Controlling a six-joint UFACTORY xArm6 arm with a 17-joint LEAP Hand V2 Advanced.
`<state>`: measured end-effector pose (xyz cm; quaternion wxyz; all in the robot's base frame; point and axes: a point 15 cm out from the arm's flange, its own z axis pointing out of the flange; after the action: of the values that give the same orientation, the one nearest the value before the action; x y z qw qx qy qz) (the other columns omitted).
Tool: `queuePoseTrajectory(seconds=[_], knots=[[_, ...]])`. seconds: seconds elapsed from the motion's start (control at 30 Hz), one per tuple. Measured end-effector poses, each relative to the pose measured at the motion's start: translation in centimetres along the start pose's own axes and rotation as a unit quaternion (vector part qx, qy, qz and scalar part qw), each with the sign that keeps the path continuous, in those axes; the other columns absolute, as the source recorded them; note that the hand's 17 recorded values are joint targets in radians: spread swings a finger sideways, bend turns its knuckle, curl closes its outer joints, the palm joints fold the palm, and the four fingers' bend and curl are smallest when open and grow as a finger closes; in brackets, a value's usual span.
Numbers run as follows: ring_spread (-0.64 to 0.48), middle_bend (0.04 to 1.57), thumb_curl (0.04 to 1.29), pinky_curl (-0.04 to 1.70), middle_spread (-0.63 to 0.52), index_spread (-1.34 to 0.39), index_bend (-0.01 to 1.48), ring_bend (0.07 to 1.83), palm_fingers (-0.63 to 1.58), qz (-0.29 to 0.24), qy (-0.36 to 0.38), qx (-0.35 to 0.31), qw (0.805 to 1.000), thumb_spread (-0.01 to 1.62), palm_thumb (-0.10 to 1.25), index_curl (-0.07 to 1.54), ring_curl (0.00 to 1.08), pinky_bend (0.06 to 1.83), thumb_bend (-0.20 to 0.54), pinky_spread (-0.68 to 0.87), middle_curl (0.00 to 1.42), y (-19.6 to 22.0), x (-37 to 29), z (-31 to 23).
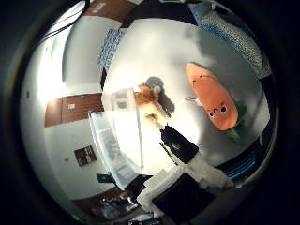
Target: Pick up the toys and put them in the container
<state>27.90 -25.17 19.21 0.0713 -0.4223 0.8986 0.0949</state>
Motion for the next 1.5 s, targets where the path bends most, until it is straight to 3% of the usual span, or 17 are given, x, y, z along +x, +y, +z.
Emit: queuePoseTrajectory(seconds=[0.13,0.8,1.03,1.1,1.13,1.2,1.23,1.3,1.4,1.5], knots=[[0.22,0.25,0.36,0.29,0.18,-0.10,0.15,0.41,0.11,0.004,0.002,-0.019,1.000,1.14,0.62,0.25,0.25,0.47,-0.021,0.45,0.33,1.4,0.7,3.1],[0.23,0.25,0.35,0.29,0.16,-0.10,0.15,0.42,0.13,0.010,0.001,-0.055,0.998,1.14,0.61,0.26,0.25,0.45,-0.020,0.45,0.33,1.2,1.5,7.2],[0.16,0.34,0.37,0.27,0.05,-0.13,0.14,0.54,0.30,0.005,0.001,-0.063,0.998,1.13,0.69,0.25,0.26,0.39,-0.007,0.42,0.36,1.4,1.1,7.8],[0.05,0.43,0.38,0.26,-0.03,-0.16,0.14,0.65,0.42,0.003,0.001,-0.062,0.998,1.12,0.74,0.25,0.29,0.37,-0.005,0.36,0.39,1.3,1.0,7.7],[-0.07,0.53,0.38,0.25,-0.10,-0.19,0.15,0.74,0.55,0.002,0.002,-0.061,0.998,1.12,0.78,0.24,0.32,0.38,-0.004,0.22,0.43,1.3,0.9,7.6],[-0.22,0.60,0.39,0.29,-0.19,-0.26,0.16,0.87,0.76,0.001,0.002,-0.057,0.998,1.11,0.83,0.24,0.37,0.58,-0.007,-0.10,0.48,1.2,0.8,7.3],[-0.27,0.64,0.40,0.32,-0.23,-0.30,0.18,0.94,0.88,0.000,0.003,-0.057,0.998,1.10,0.86,0.25,0.41,0.68,-0.007,-0.25,0.51,1.2,0.7,7.2],[-0.33,0.71,0.41,0.37,-0.29,-0.37,0.23,1.01,1.02,-0.003,0.003,-0.055,0.998,1.10,0.92,0.29,0.45,0.78,-0.003,-0.39,0.57,1.1,0.6,6.9],[-0.34,0.81,0.43,0.49,-0.34,-0.45,0.38,1.09,1.09,-0.007,0.006,-0.045,0.999,1.07,0.99,0.41,0.53,0.97,-0.006,-0.45,0.69,0.9,0.4,6.1],[-0.34,0.88,0.47,0.60,-0.38,-0.49,0.51,1.20,1.03,-0.014,0.013,-0.026,0.999,1.03,1.03,0.54,0.61,1.15,-0.010,-0.41,0.81,0.7,0.2,4.5]])
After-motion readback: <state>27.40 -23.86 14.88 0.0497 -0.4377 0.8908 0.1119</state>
